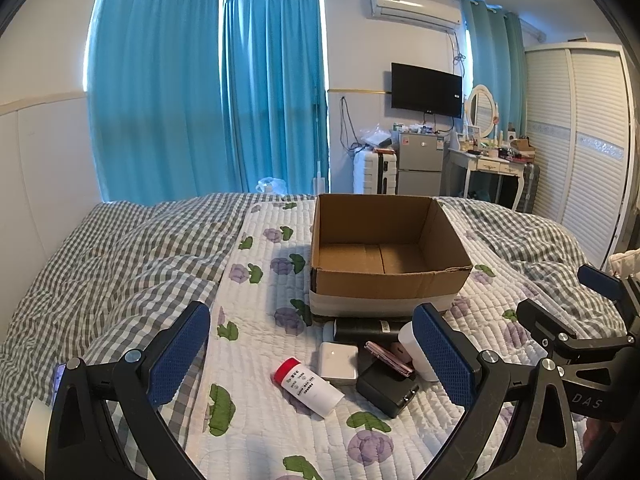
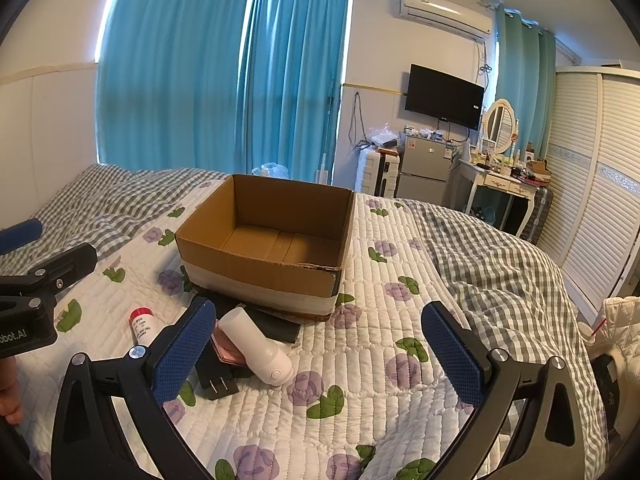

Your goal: Organize rigid objects

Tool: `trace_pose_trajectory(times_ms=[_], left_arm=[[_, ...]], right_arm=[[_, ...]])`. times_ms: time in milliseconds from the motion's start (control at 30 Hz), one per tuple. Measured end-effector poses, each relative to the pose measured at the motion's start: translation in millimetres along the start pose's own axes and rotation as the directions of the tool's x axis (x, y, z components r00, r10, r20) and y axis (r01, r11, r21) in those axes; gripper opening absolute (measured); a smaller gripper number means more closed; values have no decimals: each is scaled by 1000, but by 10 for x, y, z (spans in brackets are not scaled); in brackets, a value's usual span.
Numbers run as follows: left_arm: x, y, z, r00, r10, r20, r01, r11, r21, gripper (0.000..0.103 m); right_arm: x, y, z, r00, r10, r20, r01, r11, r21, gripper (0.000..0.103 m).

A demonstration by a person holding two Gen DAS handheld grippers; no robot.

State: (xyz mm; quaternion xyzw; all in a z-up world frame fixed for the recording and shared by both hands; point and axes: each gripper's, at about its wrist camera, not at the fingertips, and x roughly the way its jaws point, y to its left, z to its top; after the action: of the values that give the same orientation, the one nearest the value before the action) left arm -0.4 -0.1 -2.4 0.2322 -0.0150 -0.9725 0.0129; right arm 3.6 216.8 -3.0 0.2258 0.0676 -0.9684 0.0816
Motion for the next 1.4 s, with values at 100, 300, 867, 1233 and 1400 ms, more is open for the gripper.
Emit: trace_pose_trajectory(times_ms=[100,300,867,1233,1400], left_arm=[[1,2,-2,1000,1,0,-1,1000,0,103],[4,-9,0,1000,1,-1,-1,1000,2,103],[38,-8,-14,1000,14,-10,-14,1000,2,103],[26,-29,-15,1000,19,-14,-19,1000,0,103],[26,-56,3,999,23,-26,-22,1000,12,103]], right_arm=[[18,10,-3,1000,3,-3,-3,1000,-4,103],[24,18,8,1000,5,-8,-5,1000,-10,103],[38,47,0,1000,13,-20,-13,1000,-18,103],[43,62,-15,1000,18,-26,-18,1000,-21,103],[61,77,-16,999,28,-35,-30,999,-31,103]])
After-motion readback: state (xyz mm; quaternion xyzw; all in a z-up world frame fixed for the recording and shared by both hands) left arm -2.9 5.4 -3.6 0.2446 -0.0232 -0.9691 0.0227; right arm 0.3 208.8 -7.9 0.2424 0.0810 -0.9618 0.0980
